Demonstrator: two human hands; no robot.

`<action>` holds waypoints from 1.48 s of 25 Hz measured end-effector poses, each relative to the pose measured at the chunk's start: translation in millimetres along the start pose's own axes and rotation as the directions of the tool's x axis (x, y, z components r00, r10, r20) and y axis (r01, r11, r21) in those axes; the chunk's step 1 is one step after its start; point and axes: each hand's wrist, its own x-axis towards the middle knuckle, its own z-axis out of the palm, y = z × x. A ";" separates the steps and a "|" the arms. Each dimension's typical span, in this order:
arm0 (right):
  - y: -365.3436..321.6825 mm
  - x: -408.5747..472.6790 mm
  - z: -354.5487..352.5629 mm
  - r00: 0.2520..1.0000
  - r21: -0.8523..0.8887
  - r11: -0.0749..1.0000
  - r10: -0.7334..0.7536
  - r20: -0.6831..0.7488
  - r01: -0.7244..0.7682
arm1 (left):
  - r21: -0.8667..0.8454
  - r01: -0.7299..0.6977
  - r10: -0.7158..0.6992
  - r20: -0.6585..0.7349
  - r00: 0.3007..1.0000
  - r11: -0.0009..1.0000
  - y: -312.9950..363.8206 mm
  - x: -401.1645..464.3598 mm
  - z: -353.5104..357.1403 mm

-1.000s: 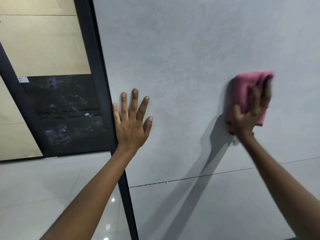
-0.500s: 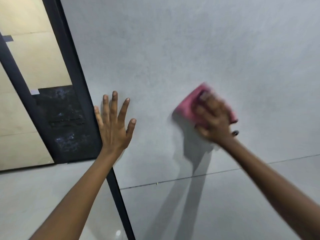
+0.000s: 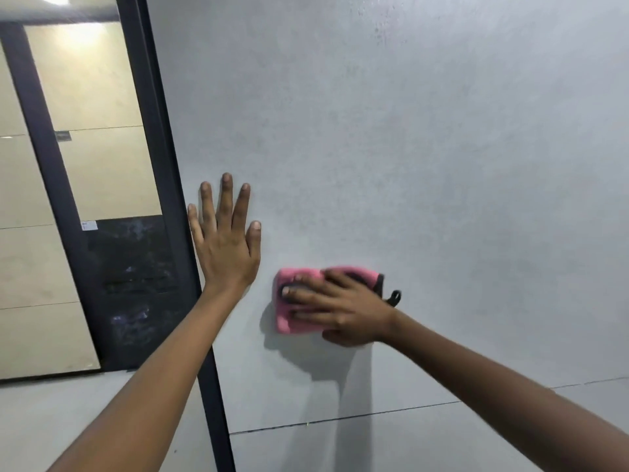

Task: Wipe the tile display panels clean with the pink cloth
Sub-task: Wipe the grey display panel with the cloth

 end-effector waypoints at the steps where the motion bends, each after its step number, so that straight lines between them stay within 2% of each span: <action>1: 27.6 -2.2 -10.2 0.995 -0.009 0.997 0.070 -0.072 -0.071 | -0.036 0.002 -0.003 -0.022 1.000 0.999 2.6 5.1 -2.6; 2: 61.9 -3.5 -25.4 0.970 -0.029 0.981 0.186 -0.157 -0.193 | -0.078 -0.012 0.008 -0.055 0.998 0.997 6.1 16.1 -5.8; 3: 103.9 -4.3 -45.4 0.914 -0.052 0.941 0.312 -0.261 -0.336 | -0.105 -0.045 0.034 -0.097 0.995 0.993 10.0 34.6 -8.9; 4: 148.5 -6.6 -67.3 0.812 -0.028 0.869 0.450 -0.371 -0.495 | -0.116 -0.076 0.060 -0.136 0.989 0.990 13.7 58.9 -12.0; 5: 191.5 -9.4 -91.9 0.653 0.052 0.759 0.591 -0.474 -0.649 | -0.121 -0.087 0.067 -0.161 0.985 0.989 16.3 85.8 -15.2; 6: 231.5 -10.7 -119.4 0.453 0.172 0.623 0.705 -0.545 -0.763 | -0.116 -0.076 0.055 -0.173 0.983 0.990 17.8 113.2 -17.6; 8: 285.2 -10.7 -165.2 0.042 0.458 0.331 0.844 -0.534 -0.825 | -0.077 -0.007 -0.005 -0.155 0.988 0.997 18.2 147.5 -16.8; 9: 294.8 -4.8 -177.1 -0.068 0.531 0.239 0.866 -0.495 -0.813 | -0.042 0.027 -0.033 -0.142 0.989 0.999 18.1 151.9 -11.8; 10: 294.1 4.1 -179.1 -0.082 0.514 0.217 0.864 -0.497 -0.830 | -0.009 0.045 -0.045 -0.136 0.990 0.999 18.0 150.9 -6.7; 11: 284.6 15.9 -172.8 0.005 0.434 0.274 0.850 -0.527 -0.858 | 0.016 0.043 -0.040 -0.134 0.990 0.999 18.1 148.0 -3.9; 12: 264.9 30.1 -158.0 0.172 0.333 0.411 0.810 -0.560 -0.849 | 0.028 0.031 -0.027 -0.135 0.990 0.999 17.8 146.2 -3.4; 13: 237.0 44.4 -137.3 0.384 0.229 0.584 0.733 -0.561 -0.779 | 0.032 0.019 -0.014 -0.130 0.991 0.999 16.9 147.0 -3.9; 14: 203.9 57.0 -113.3 0.612 0.112 0.758 0.595 -0.521 -0.642 | 0.032 0.013 -0.009 -0.120 0.993 0.999 15.9 148.7 -5.1; 15: 171.5 66.1 -92.8 0.810 0.007 0.896 0.404 -0.425 -0.443 | 0.033 0.015 -0.011 -0.115 0.993 0.999 15.5 149.4 -6.8; 16: 148.0 72.0 -80.4 0.928 -0.055 0.967 0.222 -0.298 -0.249 | 0.035 0.021 -0.016 -0.116 0.993 0.999 16.1 149.4 -7.8; 17: 140.7 76.5 -75.7 0.976 -0.076 0.991 0.094 -0.194 -0.110 | 0.021 0.030 -0.027 -0.122 0.992 0.999 17.8 150.0 -8.9; 18: 149.4 79.9 -81.7 0.989 -0.087 0.995 0.031 -0.147 -0.044 | -0.021 0.045 -0.047 -0.138 0.989 0.999 21.6 154.0 -11.7; 19: 171.9 82.0 -93.2 0.985 -0.111 0.992 0.047 -0.164 -0.066 | -0.078 0.054 -0.066 -0.169 0.983 0.995 28.0 164.2 -16.1; 20: 203.4 82.0 -107.3 0.963 -0.129 0.977 0.135 -0.232 -0.168 | -0.128 0.048 -0.074 -0.208 0.975 0.991 36.8 182.1 -21.8; 21: 239.9 79.9 -125.1 0.897 -0.117 0.935 0.279 -0.342 -0.335 | -0.162 0.041 -0.079 -0.236 0.969 0.986 46.3 204.6 -27.0; 22: 278.4 72.4 -145.8 0.770 -0.056 0.844 0.456 -0.445 -0.533 | -0.185 0.038 -0.083 -0.241 0.967 0.982 56.7 228.0 -31.8; 23: 315.3 59.7 -169.4 0.582 0.046 0.694 0.636 -0.508 -0.719 | -0.192 0.041 -0.086 -0.234 0.969 0.981 67.4 250.3 -34.4; 24: 346.4 43.7 -191.1 0.355 0.170 0.506 0.770 -0.530 -0.845 | -0.179 0.063 -0.100 -0.205 0.974 0.982 75.8 266.3 -32.9; 26: 380.6 18.6 -221.7 -0.098 0.408 0.135 0.859 -0.503 -0.903 | -0.069 0.128 -0.138 -0.160 0.977 0.989 84.4 276.7 -15.8; 27: 385.0 19.8 -227.4 -0.237 0.470 0.018 0.846 -0.477 -0.882 | -0.016 0.144 -0.145 -0.160 0.976 0.989 85.7 274.0 -8.3; 28: 381.4 33.5 -227.1 -0.268 0.473 -0.015 0.839 -0.474 -0.881 | 0.010 0.143 -0.140 -0.174 0.975 0.990 85.1 271.4 -2.8; 29: 372.7 57.1 -219.4 -0.181 0.414 0.049 0.848 -0.499 -0.909 | 0.015 0.136 -0.131 -0.187 0.974 0.991 82.8 270.0 0.0; 30: 358.5 88.9 -207.0 0.025 0.303 0.216 0.849 -0.527 -0.928 | 0.012 0.131 -0.126 -0.198 0.972 0.991 81.3 269.6 -0.3; 31: 342.6 122.4 -192.6 0.292 0.177 0.439 0.799 -0.526 -0.881 | 0.015 0.128 -0.121 -0.215 0.969 0.992 80.5 270.7 -1.3; 32: 324.2 152.3 -180.5 0.543 0.065 0.642 0.693 -0.474 -0.764 | 0.018 0.126 -0.119 -0.226 0.967 0.992 80.4 273.0 -2.9; 33: 313.9 173.2 -174.9 0.710 -0.014 0.771 0.580 -0.398 -0.637 | 0.019 0.128 -0.121 -0.225 0.967 0.992 80.5 274.9 -4.0; 34: 316.7 182.8 -179.6 0.788 -0.061 0.827 0.507 -0.351 -0.559 | 0.022 0.135 -0.128 -0.215 0.968 0.991 81.4 274.2 -4.1; 35: 333.6 179.4 -190.5 0.786 -0.076 0.820 0.512 -0.347 -0.567 | 0.022 0.139 -0.131 -0.216 0.968 0.990 82.5 272.1 -3.0; 36: 354.8 164.8 -203.5 0.708 -0.049 0.753 0.591 -0.388 -0.656 | 0.021 0.137 -0.129 -0.223 0.966 0.990 83.6 270.7 -2.5; 37: 378.9 138.4 -214.3 0.567 0.024 0.642 0.694 -0.444 -0.767 | 0.027 0.141 -0.131 -0.218 0.967 0.990 83.8 269.9 -4.0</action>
